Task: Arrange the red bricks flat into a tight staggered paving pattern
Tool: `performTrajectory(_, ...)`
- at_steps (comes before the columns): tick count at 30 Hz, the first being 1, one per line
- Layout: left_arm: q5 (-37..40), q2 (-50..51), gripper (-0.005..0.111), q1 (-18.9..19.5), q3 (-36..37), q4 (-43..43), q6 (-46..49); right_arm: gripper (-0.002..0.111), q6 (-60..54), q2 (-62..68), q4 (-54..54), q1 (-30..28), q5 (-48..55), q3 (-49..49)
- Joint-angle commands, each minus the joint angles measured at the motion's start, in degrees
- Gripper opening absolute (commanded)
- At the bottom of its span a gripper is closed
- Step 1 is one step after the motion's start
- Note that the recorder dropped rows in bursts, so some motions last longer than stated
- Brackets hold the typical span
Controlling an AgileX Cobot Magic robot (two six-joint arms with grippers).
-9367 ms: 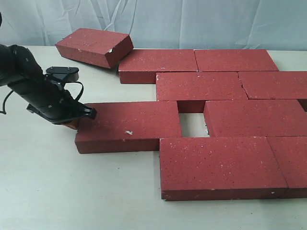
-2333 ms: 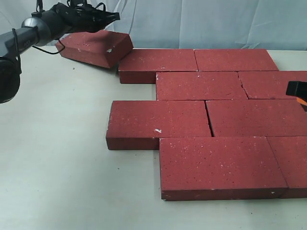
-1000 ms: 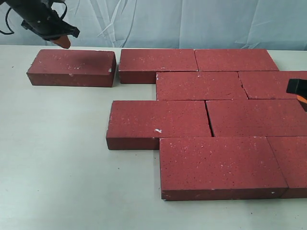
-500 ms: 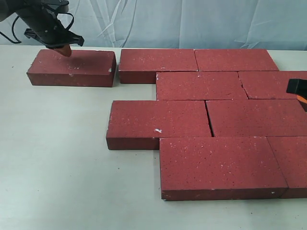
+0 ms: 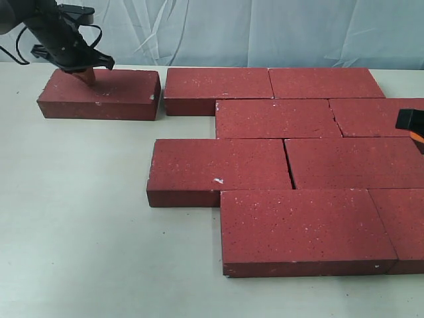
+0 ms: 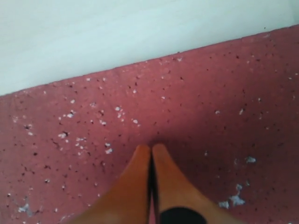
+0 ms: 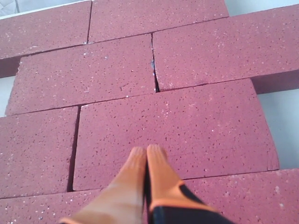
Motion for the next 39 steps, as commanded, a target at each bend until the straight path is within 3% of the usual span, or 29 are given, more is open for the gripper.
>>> performTrajectory(1,1.22,0.56,0.000,-0.71,0.10,0.35,-0.56,-0.001,-0.18,0.16,-0.04,-0.22,-0.13,-0.39)
performTrajectory(9,9.13,0.56,0.000,-0.71,0.10,3.40,-0.56,-0.001,-0.18,0.16,-0.04,-0.22,-0.37,-0.39)
performTrajectory(29,9.37,-5.24,0.000,-1.35,1.92,2.41,-0.58,-0.001,-0.18,0.16,-0.04,-0.22,-0.37,-0.39)
performTrajectory(34,6.28,-12.72,0.000,-3.32,12.04,4.20,-0.58,-0.001,-0.18,0.05,-0.04,-0.22,-0.25,-0.39)
performTrajectory(36,-0.89,-17.48,0.000,-3.90,19.34,6.03,-2.48,-0.001,-0.18,0.05,-0.04,-0.22,-0.14,-0.39)
performTrajectory(39,-17.97,-24.37,0.000,-4.05,32.79,4.87,-3.38,-0.001,-0.18,0.05,-0.04,-0.22,-0.14,-0.39)
